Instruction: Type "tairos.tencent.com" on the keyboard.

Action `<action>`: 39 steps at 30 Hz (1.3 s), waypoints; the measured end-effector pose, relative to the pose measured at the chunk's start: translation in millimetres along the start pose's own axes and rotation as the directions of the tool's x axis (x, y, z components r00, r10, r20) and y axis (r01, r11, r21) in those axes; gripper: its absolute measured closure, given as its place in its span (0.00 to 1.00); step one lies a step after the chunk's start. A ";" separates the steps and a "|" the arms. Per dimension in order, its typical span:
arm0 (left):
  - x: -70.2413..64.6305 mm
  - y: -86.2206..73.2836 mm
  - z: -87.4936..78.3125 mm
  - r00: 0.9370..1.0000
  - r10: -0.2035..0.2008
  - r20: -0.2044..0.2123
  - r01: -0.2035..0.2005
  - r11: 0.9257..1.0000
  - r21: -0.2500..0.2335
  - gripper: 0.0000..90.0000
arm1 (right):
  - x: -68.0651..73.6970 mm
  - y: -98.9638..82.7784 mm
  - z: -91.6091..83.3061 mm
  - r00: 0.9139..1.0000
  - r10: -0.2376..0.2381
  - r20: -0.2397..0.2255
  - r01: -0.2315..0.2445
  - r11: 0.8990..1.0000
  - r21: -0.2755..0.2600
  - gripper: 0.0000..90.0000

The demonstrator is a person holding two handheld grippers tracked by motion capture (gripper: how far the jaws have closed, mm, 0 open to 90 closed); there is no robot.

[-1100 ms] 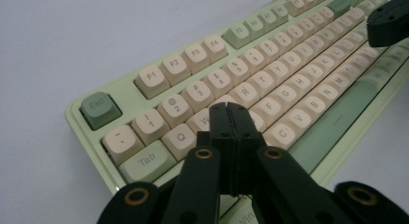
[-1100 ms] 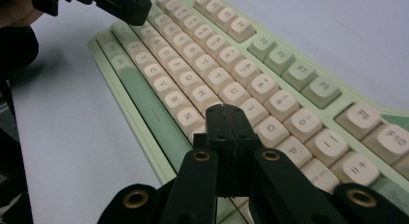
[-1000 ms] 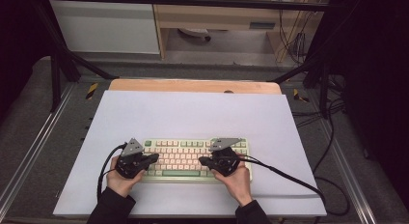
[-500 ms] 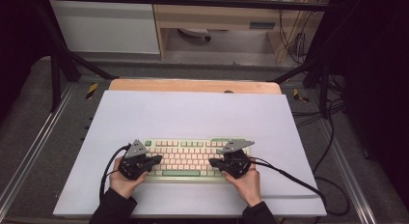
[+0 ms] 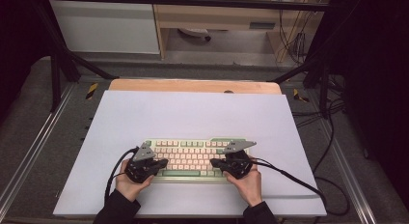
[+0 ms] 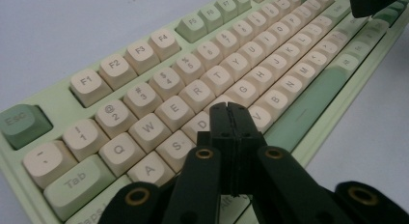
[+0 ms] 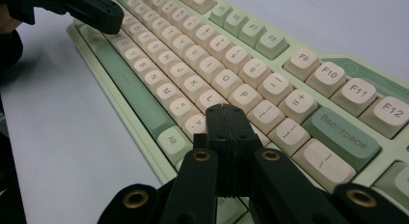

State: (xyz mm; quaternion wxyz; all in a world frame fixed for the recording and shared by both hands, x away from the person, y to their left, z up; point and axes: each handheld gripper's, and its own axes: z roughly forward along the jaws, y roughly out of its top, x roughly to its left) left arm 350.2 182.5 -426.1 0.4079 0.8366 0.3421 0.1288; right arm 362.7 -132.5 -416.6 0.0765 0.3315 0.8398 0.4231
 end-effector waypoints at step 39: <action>5.1 7.1 5.8 1.000 0.001 -0.028 -0.001 1.000 -0.005 1.00 | -0.9 0.0 -0.7 1.000 -0.005 -0.002 0.005 1.000 -0.002 1.00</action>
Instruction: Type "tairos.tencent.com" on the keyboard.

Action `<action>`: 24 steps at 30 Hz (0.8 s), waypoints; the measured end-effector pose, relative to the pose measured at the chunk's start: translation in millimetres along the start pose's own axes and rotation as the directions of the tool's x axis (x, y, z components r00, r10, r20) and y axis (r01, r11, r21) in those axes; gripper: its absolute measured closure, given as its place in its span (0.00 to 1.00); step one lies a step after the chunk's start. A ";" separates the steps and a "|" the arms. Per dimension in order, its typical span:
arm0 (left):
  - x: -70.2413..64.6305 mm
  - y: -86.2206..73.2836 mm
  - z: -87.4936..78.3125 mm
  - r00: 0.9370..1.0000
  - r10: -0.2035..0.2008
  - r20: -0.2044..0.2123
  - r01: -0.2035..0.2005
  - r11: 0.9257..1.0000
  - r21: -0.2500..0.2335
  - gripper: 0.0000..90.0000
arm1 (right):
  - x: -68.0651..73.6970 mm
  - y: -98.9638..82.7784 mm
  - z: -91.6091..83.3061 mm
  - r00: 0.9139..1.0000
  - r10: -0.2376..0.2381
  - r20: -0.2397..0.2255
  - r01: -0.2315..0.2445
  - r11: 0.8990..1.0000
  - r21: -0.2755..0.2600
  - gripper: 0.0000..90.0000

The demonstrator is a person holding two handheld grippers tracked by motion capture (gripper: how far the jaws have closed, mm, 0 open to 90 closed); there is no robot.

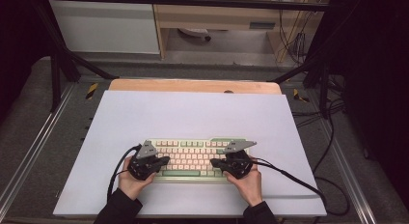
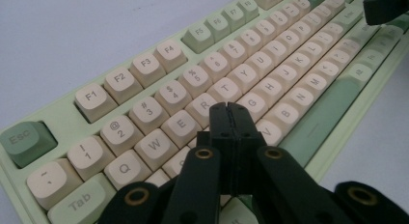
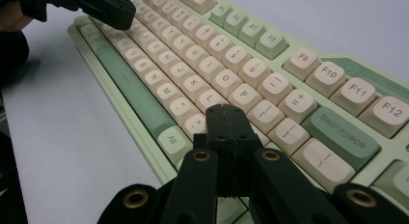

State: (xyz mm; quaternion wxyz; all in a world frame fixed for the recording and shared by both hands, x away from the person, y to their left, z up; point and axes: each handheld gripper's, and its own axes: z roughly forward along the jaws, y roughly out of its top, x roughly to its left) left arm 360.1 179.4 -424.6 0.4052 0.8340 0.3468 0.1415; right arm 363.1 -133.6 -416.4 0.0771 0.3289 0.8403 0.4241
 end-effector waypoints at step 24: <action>12.5 3.8 12.3 0.998 -0.027 -0.059 0.027 1.000 -0.008 1.00 | -0.3 0.3 0.1 1.000 0.000 0.000 0.000 1.000 -0.003 1.00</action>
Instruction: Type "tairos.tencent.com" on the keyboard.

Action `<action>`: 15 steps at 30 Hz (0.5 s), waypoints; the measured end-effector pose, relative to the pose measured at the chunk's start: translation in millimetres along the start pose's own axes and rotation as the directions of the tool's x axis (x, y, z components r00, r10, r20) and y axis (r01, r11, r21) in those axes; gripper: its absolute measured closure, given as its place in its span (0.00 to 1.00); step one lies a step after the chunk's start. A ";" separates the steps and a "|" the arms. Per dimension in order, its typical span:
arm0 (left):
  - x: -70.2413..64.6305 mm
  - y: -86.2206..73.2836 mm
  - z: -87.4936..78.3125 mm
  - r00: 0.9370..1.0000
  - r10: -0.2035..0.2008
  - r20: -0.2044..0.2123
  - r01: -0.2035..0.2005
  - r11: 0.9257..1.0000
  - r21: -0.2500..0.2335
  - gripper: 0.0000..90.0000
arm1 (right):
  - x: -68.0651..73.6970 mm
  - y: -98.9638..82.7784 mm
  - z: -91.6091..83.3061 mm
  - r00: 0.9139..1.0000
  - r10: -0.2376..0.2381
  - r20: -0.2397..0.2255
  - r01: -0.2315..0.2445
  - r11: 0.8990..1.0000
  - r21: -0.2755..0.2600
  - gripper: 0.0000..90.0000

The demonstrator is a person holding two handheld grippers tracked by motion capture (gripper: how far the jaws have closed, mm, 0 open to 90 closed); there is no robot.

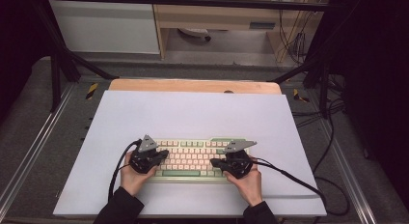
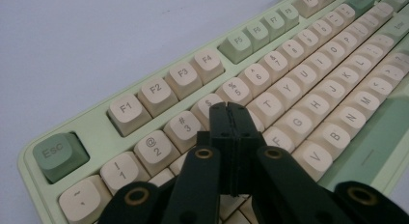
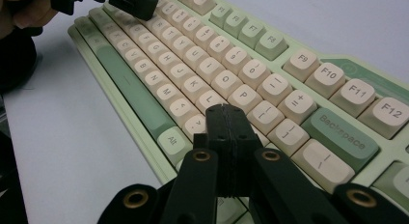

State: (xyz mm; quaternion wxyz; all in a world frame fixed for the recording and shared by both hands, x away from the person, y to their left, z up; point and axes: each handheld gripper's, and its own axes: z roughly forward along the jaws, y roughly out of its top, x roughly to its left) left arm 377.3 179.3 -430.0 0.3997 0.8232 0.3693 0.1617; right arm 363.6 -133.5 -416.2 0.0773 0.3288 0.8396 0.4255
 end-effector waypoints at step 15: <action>0.9 -1.4 -10.0 1.000 0.007 0.020 -0.007 1.000 -0.009 1.00 | 1.2 0.0 0.5 1.000 0.004 -0.008 -0.004 1.000 -0.001 1.00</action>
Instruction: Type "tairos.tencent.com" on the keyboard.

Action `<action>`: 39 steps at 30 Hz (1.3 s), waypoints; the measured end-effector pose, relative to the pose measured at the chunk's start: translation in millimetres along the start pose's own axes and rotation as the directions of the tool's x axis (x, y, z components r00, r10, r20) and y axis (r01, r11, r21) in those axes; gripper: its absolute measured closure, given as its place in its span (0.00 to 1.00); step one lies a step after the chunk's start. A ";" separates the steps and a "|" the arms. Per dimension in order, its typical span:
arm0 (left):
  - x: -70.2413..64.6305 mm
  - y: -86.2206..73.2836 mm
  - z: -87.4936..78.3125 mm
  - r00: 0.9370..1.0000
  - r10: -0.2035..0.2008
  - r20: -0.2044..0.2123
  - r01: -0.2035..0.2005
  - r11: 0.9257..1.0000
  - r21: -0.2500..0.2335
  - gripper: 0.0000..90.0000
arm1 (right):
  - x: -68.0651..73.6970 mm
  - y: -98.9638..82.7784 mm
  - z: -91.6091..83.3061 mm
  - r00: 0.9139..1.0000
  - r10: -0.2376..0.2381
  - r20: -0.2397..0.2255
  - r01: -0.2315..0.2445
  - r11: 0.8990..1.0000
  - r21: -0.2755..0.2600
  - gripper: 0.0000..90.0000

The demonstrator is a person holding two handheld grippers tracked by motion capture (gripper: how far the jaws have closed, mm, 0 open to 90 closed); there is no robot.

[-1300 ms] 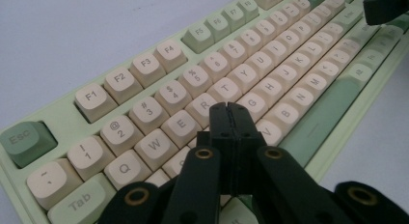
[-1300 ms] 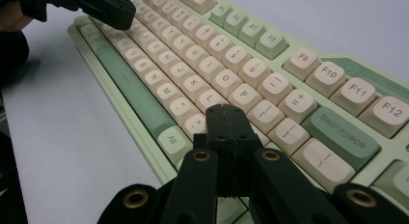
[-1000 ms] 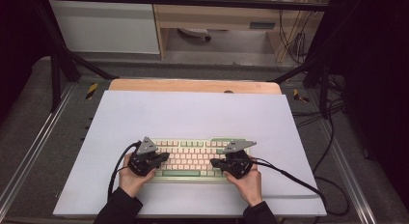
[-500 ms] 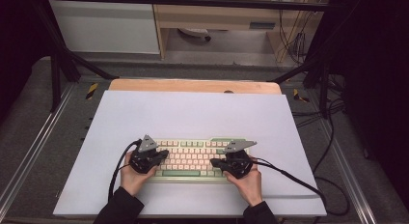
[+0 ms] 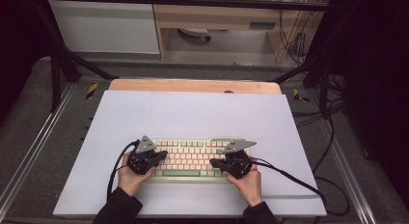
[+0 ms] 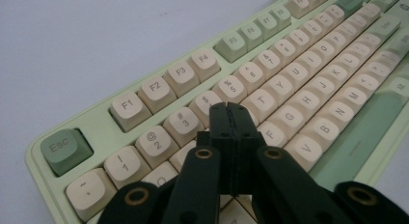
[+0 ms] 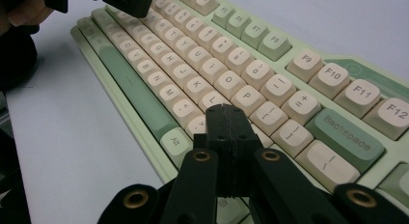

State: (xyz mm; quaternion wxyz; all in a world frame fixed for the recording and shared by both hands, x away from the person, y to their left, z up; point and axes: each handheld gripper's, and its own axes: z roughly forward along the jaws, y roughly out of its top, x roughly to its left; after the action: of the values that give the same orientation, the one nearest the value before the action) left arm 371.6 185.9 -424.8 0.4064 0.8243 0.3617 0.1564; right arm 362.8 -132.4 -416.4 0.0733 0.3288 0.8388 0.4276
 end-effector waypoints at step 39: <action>4.9 -11.7 -19.0 1.000 -0.020 0.018 0.020 1.000 -0.010 1.00 | 32.4 21.9 38.0 0.997 -0.026 -0.073 0.027 1.000 0.009 1.00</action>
State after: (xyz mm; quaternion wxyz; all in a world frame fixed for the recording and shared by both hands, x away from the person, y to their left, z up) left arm 359.0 204.8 -422.4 0.4155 0.8199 0.3655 0.1467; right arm 363.8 -77.9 -418.2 0.0468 0.3023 0.8475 0.4339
